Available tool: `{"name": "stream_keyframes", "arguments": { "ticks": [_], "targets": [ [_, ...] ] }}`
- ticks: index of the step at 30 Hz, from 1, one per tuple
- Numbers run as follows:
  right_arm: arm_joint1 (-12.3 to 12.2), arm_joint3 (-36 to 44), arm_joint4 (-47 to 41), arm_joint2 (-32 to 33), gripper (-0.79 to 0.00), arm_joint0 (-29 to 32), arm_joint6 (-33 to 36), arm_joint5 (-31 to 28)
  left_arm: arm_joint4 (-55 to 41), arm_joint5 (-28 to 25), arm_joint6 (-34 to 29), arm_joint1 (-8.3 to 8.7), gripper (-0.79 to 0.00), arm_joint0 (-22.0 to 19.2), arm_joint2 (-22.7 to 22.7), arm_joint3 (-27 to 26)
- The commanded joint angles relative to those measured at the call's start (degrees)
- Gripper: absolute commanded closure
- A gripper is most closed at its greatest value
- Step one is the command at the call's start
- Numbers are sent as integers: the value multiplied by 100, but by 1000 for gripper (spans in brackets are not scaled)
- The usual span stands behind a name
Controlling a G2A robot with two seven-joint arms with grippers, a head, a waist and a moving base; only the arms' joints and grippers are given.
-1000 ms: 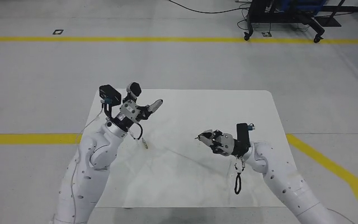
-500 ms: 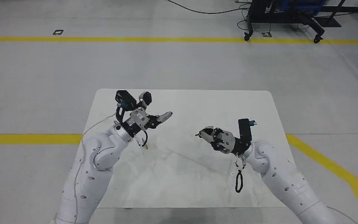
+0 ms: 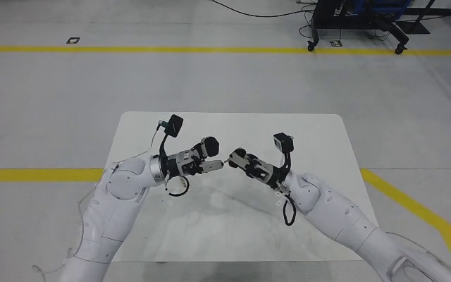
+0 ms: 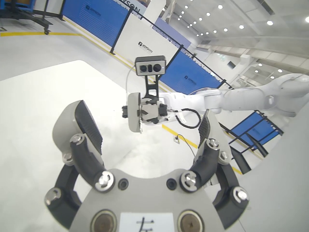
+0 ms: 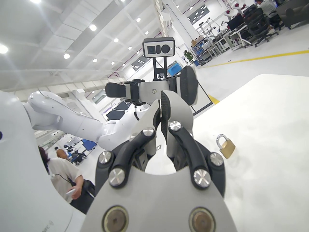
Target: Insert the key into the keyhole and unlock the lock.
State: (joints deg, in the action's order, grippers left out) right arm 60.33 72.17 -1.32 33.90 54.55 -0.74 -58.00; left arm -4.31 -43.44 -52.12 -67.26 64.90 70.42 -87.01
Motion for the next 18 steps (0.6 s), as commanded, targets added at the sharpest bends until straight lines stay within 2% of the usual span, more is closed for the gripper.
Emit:
{"name": "stream_keyframes", "arguments": {
  "ticks": [1, 4, 7, 10, 13, 14, 18],
  "targets": [
    [20, -97, -315, 54, 0, -67, 315, 0, 73, 36, -14, 14, -785, -45, 10, 45],
    [35, -151, -491, 243, 0, -55, 555, 0, 64, 61, 92, 26, -785, -68, 24, 89],
    [57, -135, -520, 417, 0, 24, 734, 0, 5, 82, 142, 37, -742, -77, 12, 117],
    [103, -121, -509, 530, 0, 87, 918, 0, -26, 160, 142, 43, -656, -103, -52, 151],
    [174, -124, -468, 592, 0, 119, 1058, 0, -5, 286, 157, 41, -437, -147, -140, 193],
    [199, -133, -467, 611, 0, 128, 1092, 0, 25, 312, 170, 40, -394, -162, -166, 201],
    [285, -176, -478, 715, 0, 161, 1231, 0, 114, 367, 197, 42, -357, -204, -259, 224]
  ]
}}
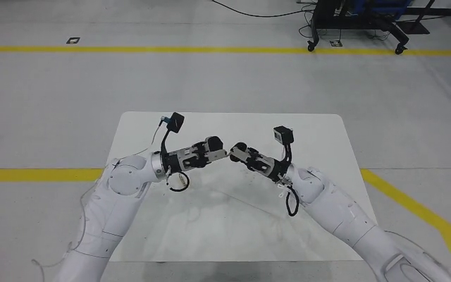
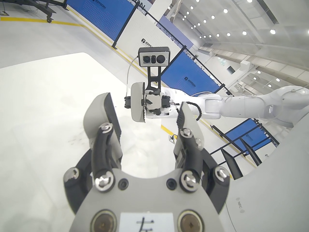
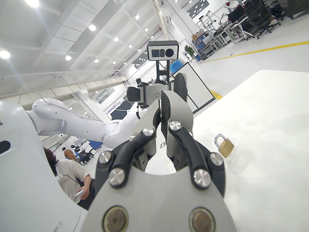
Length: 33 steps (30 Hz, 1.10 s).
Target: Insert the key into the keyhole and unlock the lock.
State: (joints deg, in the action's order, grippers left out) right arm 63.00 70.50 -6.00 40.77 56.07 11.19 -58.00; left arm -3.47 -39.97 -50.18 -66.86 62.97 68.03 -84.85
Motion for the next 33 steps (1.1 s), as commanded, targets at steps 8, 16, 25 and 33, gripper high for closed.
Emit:
{"name": "stream_keyframes", "arguments": {
  "ticks": [8, 16, 25, 33],
  "targets": [
    [138, -27, -21, 300, 0, 117, 359, 0, 121, 202, 50, 12, -320, -55, -149, 31],
    [246, -89, 52, 545, 0, 207, 539, 0, 167, 236, 52, 29, -166, -95, -222, 47],
    [385, -184, 150, 699, 0, 255, 651, 0, 523, 296, 156, 53, 0, -119, -296, 30],
    [483, -321, 594, 818, 0, 288, 488, 0, 510, 327, 176, 69, -40, -137, -356, 28]
  ]
}}
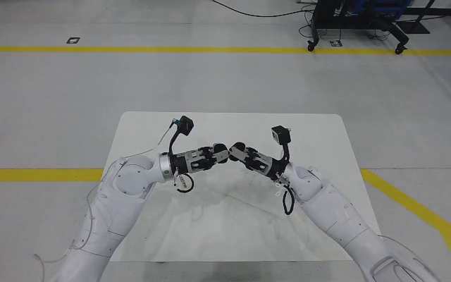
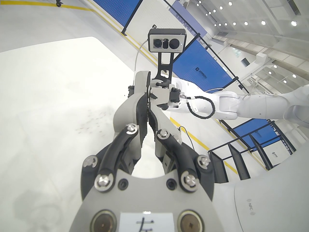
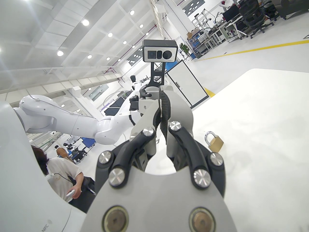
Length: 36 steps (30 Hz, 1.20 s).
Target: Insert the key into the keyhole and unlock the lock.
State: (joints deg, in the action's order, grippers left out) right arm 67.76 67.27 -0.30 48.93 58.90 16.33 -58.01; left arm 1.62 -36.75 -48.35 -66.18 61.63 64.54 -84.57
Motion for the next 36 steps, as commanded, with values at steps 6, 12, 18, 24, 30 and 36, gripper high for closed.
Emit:
{"name": "stream_keyframes", "arguments": {
  "ticks": [6, 12, 18, 24, 30, 36],
  "targets": [
    [28, 49, 170, 64, 0, 45, -111, 1, -23, 27, -42, 15, -215, -31, -61, 2],
    [32, 102, 227, 99, 0, 80, -121, 1, 36, 9, -79, 32, -194, -42, -109, -7],
    [34, 109, 251, 118, 0, 112, -154, 1, 11, 6, -24, 51, 0, -36, -90, -5],
    [36, 99, 255, 134, 0, 130, -178, 1, 91, -10, -7, 72, 0, -32, -100, -18],
    [34, 113, 282, 157, 0, 148, -211, 1, 204, -1, 255, 86, 0, 3, -50, -21],
    [31, 134, 277, 174, -785, 168, -235, 1, 172, -15, 338, 105, 0, 40, -18, -45]
  ]
}}
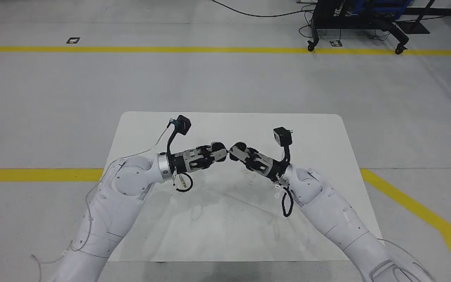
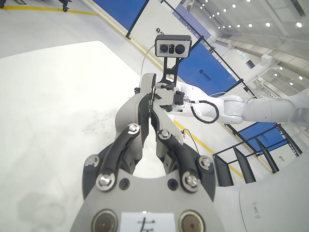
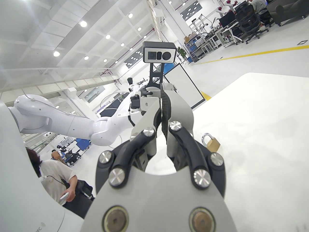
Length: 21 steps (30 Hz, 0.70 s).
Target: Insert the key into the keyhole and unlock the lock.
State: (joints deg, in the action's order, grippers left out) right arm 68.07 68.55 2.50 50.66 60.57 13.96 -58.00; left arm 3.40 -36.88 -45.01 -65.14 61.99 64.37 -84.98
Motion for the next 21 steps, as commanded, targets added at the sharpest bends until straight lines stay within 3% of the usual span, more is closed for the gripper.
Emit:
{"name": "stream_keyframes", "arguments": {
  "ticks": [1, 21],
  "targets": [
    [-1, 12, -11, 5, -785, 4, 0, 0, -7, -6, -1, 4, 0, 6, -4, -7],
    [-4, 42, -120, 18, -785, 25, 26, 0, -36, -100, 446, 28, 0, 101, 116, -61]
  ]
}}
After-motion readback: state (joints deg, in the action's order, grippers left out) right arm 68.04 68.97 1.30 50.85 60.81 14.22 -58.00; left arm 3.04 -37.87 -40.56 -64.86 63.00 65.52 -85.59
